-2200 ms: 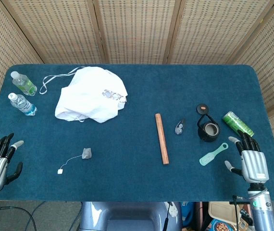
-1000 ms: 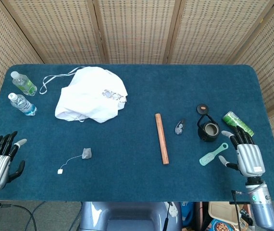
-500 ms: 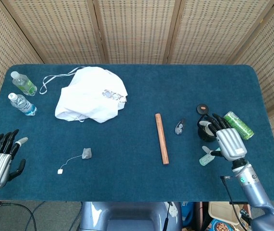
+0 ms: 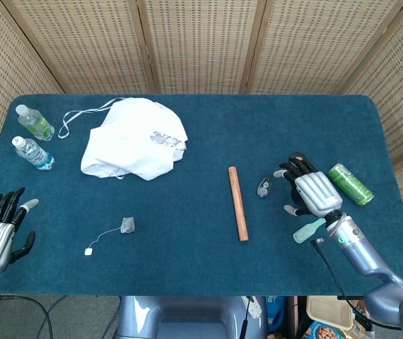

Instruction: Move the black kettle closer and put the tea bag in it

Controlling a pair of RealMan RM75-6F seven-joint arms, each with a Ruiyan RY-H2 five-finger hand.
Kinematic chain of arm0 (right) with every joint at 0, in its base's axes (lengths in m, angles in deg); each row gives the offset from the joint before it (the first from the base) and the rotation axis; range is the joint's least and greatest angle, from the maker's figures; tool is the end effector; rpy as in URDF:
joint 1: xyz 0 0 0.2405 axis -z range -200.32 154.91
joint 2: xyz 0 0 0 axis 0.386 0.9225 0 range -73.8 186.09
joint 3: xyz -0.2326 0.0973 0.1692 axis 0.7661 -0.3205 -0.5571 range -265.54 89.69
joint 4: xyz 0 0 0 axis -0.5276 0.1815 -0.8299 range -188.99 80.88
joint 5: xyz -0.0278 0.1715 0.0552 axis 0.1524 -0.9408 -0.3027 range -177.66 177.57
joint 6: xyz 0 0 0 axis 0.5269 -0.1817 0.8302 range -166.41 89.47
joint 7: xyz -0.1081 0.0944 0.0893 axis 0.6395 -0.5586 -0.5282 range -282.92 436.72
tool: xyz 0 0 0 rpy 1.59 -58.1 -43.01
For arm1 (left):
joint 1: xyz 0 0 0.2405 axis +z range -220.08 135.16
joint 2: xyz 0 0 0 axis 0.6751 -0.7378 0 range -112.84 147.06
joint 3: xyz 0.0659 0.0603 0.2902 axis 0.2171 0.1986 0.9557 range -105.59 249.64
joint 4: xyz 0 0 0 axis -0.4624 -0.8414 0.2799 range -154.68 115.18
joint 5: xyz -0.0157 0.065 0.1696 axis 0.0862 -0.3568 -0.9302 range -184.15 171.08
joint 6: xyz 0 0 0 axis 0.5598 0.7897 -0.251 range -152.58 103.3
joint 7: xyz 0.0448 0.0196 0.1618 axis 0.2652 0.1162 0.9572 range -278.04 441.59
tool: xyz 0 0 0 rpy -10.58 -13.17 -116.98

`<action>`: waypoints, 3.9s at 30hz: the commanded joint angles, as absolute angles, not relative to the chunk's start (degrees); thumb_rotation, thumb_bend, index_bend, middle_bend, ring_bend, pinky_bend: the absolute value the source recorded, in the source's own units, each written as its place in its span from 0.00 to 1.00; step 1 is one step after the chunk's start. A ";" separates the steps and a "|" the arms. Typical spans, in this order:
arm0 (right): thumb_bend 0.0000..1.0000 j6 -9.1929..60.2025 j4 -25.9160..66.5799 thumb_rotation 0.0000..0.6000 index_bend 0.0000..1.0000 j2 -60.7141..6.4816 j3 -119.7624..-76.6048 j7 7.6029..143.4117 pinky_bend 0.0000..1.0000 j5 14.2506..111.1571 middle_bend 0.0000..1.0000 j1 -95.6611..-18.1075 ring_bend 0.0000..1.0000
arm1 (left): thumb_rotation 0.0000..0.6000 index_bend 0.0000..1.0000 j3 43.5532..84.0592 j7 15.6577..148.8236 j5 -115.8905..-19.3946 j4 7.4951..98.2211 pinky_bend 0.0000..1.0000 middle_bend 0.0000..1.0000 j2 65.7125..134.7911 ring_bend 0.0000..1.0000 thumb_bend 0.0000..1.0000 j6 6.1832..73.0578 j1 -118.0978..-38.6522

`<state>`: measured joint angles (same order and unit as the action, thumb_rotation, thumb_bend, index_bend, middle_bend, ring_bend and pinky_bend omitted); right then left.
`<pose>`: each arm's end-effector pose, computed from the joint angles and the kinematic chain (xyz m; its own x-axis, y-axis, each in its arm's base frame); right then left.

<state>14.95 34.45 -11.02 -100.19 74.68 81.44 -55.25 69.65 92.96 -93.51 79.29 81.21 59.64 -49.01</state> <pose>-0.2353 -0.3770 0.1410 0.4305 -0.1983 0.8806 -0.8683 -0.3575 0.3440 -0.3141 0.2132 0.1915 0.4697 0.0132 0.8827 0.8812 -0.0670 -0.4679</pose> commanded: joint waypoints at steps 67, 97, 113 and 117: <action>0.39 -6.28 15.03 1.00 0.47 -15.74 -94.97 83.37 0.14 65.62 0.44 -69.58 0.12 | 1.00 0.18 70.24 90.52 -92.59 78.21 0.00 0.02 81.24 0.02 0.47 57.64 -50.02; 0.42 -1.76 23.06 1.00 0.59 -10.57 -93.23 87.48 0.14 64.69 0.56 -68.01 0.23 | 1.00 0.18 70.08 88.93 -92.74 77.62 0.00 0.03 81.05 0.02 0.47 57.81 -50.25; 0.42 2.28 29.12 1.00 0.59 -6.13 -92.07 87.56 0.14 64.41 0.55 -64.56 0.23 | 1.00 0.18 69.07 89.33 -92.61 78.11 0.00 0.02 80.43 0.02 0.47 58.46 -50.75; 0.42 2.48 29.06 1.00 0.59 -6.00 -91.88 87.38 0.14 64.42 0.54 -64.11 0.23 | 1.00 0.18 69.02 89.40 -92.53 78.19 0.00 0.03 80.35 0.02 0.47 58.43 -50.82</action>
<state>2.46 29.06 -5.98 -91.91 87.41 64.41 -64.15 69.02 89.40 -92.53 78.18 80.36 58.42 -50.82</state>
